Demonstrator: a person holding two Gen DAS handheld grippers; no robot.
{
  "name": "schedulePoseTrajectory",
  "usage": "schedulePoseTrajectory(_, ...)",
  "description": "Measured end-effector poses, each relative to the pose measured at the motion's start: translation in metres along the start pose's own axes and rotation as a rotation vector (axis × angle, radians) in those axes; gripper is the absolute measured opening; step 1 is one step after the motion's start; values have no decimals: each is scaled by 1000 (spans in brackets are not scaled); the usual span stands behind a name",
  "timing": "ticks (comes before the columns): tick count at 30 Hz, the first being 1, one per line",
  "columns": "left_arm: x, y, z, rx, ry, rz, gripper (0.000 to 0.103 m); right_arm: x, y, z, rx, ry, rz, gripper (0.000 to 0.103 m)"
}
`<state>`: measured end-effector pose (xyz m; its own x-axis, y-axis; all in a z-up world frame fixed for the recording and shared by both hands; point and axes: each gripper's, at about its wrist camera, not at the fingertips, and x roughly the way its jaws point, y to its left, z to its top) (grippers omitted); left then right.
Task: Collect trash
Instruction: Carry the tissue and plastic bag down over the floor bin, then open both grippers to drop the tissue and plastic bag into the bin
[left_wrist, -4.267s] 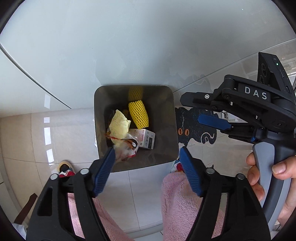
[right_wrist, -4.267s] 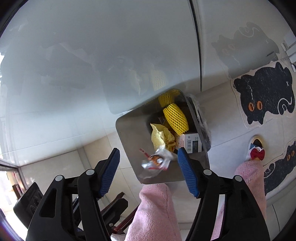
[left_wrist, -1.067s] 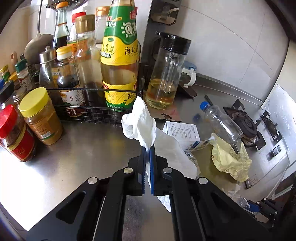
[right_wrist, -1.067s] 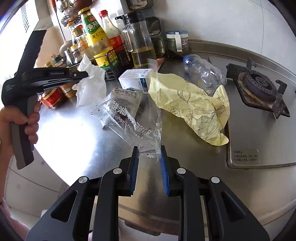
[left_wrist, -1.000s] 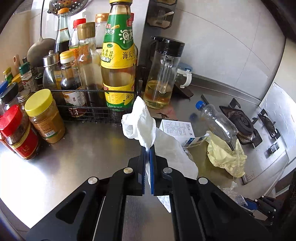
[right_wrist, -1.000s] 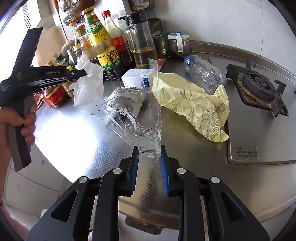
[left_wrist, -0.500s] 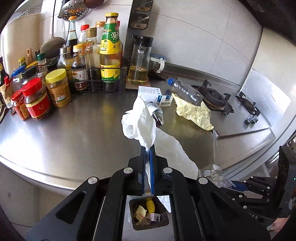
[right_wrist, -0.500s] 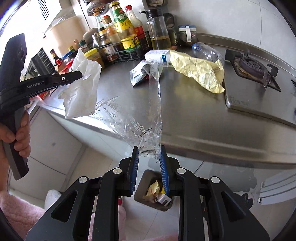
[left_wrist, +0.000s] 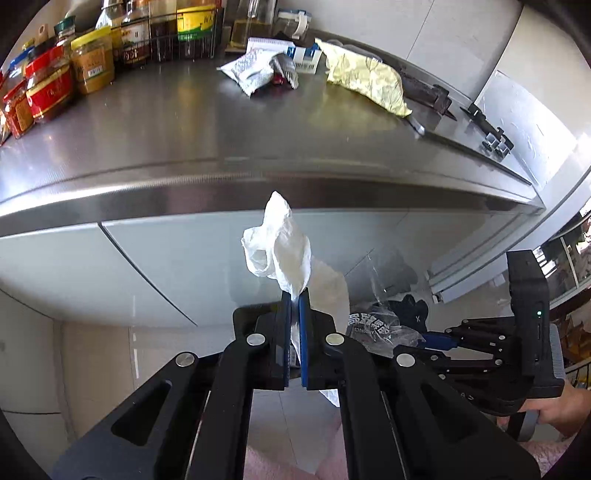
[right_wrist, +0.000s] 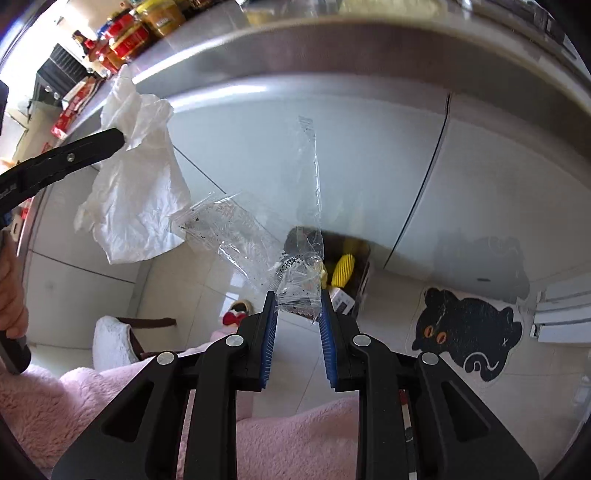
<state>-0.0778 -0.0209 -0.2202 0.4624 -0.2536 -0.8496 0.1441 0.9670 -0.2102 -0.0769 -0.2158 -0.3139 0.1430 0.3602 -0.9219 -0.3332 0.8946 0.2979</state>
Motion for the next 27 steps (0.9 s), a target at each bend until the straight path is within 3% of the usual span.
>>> schedulePoseTrajectory(13, 160, 31, -48, -94, 187, 21, 2, 152, -35, -17, 174, 200, -59, 24)
schedulePoseTrajectory(27, 257, 73, -75, -249, 361, -33, 3, 228, -40, -10, 204, 237, -36, 24)
